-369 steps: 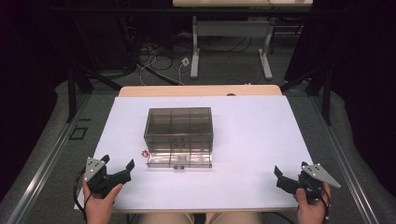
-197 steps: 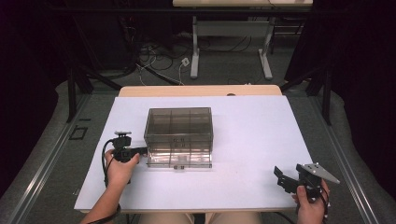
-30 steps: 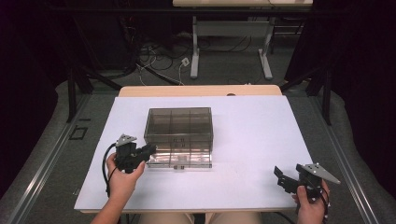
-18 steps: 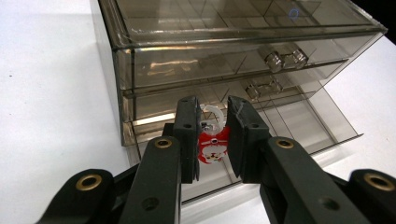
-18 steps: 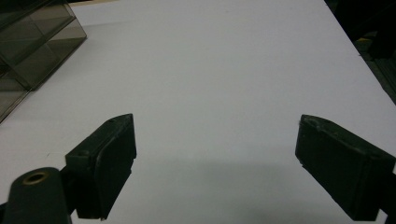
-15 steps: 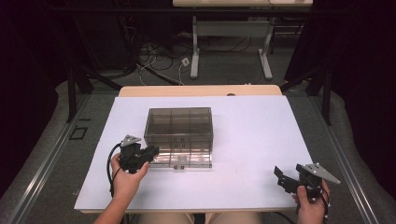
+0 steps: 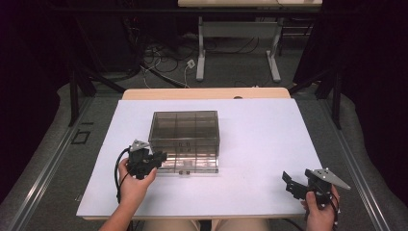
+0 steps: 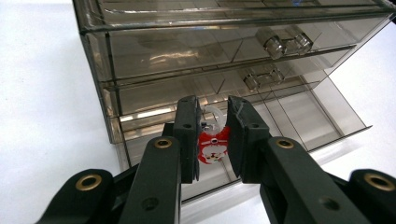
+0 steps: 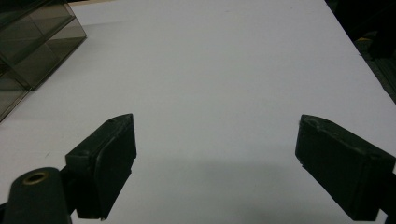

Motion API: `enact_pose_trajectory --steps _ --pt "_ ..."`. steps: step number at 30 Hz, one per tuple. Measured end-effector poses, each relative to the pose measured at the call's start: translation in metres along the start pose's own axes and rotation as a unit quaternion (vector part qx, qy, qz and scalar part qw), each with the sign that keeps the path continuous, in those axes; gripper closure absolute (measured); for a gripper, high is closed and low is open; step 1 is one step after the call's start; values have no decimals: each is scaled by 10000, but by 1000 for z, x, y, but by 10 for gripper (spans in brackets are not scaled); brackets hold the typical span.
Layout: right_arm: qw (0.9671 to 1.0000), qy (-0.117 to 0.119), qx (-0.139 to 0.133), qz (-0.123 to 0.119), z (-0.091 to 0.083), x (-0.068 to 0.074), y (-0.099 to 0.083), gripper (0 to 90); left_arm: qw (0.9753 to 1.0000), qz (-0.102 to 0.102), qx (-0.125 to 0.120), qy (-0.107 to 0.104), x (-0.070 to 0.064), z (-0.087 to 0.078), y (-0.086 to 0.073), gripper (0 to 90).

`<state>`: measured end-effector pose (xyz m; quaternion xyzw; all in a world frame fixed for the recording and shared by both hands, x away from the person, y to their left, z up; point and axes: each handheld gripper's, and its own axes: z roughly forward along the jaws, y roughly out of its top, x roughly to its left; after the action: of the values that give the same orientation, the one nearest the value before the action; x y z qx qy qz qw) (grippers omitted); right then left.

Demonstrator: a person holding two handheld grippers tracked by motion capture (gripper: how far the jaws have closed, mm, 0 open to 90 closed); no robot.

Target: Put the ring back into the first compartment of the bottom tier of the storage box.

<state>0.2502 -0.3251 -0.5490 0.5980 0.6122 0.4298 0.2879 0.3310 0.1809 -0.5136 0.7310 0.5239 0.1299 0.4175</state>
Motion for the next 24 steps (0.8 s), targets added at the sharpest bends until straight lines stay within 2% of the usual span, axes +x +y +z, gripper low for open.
enact_pose_trajectory --steps 3,7,10,18,22,24 --pt "10000 9 9 -21 0 0 0 122 10000 -21 16 1 -1 2 -1 746" --pt "10000 15 19 -27 0 0 0 122 10000 61 73 -7 -3 5 -1 746" --pt "9999 -36 -140 18 2 0 -1 123 9999 104 103 -3 -4 7 -2 745" --pt "9998 -28 -192 15 3 1 -1 123 9995 245 196 66 -4 12 -4 742" --pt "9999 -39 -132 -1 2 0 -1 123 9992 293 237 98 -4 14 -5 739" --pt "10000 3 37 -28 0 0 0 123 9990 338 274 115 -4 16 -6 737"
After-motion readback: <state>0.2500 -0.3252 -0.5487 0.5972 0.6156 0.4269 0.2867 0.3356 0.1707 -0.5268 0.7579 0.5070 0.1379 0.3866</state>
